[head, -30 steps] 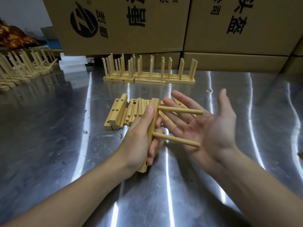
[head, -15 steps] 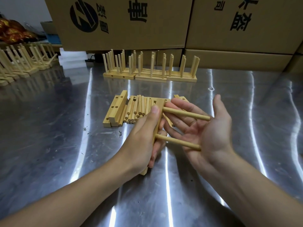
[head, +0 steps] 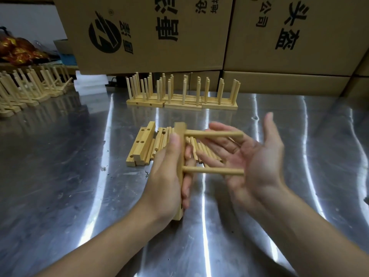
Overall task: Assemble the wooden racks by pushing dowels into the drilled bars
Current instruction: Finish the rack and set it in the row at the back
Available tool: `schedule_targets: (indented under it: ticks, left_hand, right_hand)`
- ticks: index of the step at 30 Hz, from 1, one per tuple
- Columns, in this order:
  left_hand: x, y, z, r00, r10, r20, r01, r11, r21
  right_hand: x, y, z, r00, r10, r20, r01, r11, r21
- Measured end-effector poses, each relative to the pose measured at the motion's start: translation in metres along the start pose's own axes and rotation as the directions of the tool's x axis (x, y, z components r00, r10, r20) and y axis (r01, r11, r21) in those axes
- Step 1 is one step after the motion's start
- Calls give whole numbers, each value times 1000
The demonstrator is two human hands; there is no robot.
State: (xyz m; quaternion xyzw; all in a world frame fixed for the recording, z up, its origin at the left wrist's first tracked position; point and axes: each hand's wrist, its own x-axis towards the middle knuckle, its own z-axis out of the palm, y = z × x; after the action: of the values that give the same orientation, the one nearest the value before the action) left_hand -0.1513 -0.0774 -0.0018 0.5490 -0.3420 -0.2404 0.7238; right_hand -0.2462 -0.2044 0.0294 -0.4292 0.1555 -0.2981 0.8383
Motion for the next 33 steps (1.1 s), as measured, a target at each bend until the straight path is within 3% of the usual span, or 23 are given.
schedule_targets:
  ticks: [2, 3, 4, 6, 7, 9, 13, 21, 23, 25, 27, 29, 30, 31, 33]
  left_hand:
    - [7, 9, -11, 984, 54, -170, -74, 991, -114]
    - [11, 14, -19, 964, 43, -262, -89, 982, -166]
    - [16, 19, -28, 940, 14, -342, -93, 972, -216]
    - [25, 27, -42, 896, -47, -442, -102, 946, -308]
    - [27, 29, -45, 884, -66, -462, -108, 935, -339]
    - [30, 32, -48, 875, -71, -479, -119, 927, -355]
    - [28, 29, -44, 881, -64, -469, -102, 942, -320]
    - [27, 25, -39, 880, -82, -469, -53, 962, -266]
    - [27, 24, -39, 883, -95, -460, -34, 964, -265]
    - [26, 24, -38, 889, -112, -443, -19, 959, -282]
    - [26, 24, -37, 898, -137, -418, 0, 950, -311]
    - [27, 23, -37, 905, -167, -392, 23, 938, -346]
    - [27, 23, -38, 907, -183, -379, 35, 931, -364]
    - [27, 23, -38, 910, -196, -365, 47, 924, -380]
    - [28, 23, -39, 919, -215, -331, 68, 912, -404]
  right_hand:
    - [7, -9, -7, 982, -182, -50, 172, 971, -165]
    - [10, -12, -12, 951, -305, -47, 271, 900, -342]
    - [12, -13, -17, 902, -431, 7, 362, 748, -556]
    - [19, -10, -30, 790, -567, 235, 442, 262, -858]
    - [21, -6, -36, 767, -550, 331, 426, 51, -903]
    - [24, 3, -43, 788, -450, 421, 383, -178, -906]
    - [24, 14, -46, 847, -303, 437, 328, -347, -878]
    - [23, 16, -33, 861, -243, 446, 297, -472, -830]
    - [21, 11, -33, 833, -325, 447, 276, -457, -846]
    - [19, 3, -33, 783, -451, 429, 290, -344, -893]
    - [17, -4, -33, 783, -517, 345, 376, -48, -925]
    - [16, -11, -31, 863, -440, 246, 427, 377, -822]
    - [14, -13, -28, 895, -378, 236, 418, 528, -739]
    - [13, -15, -26, 908, -336, 252, 413, 614, -672]
    - [11, -18, -22, 907, -277, 317, 418, 680, -603]
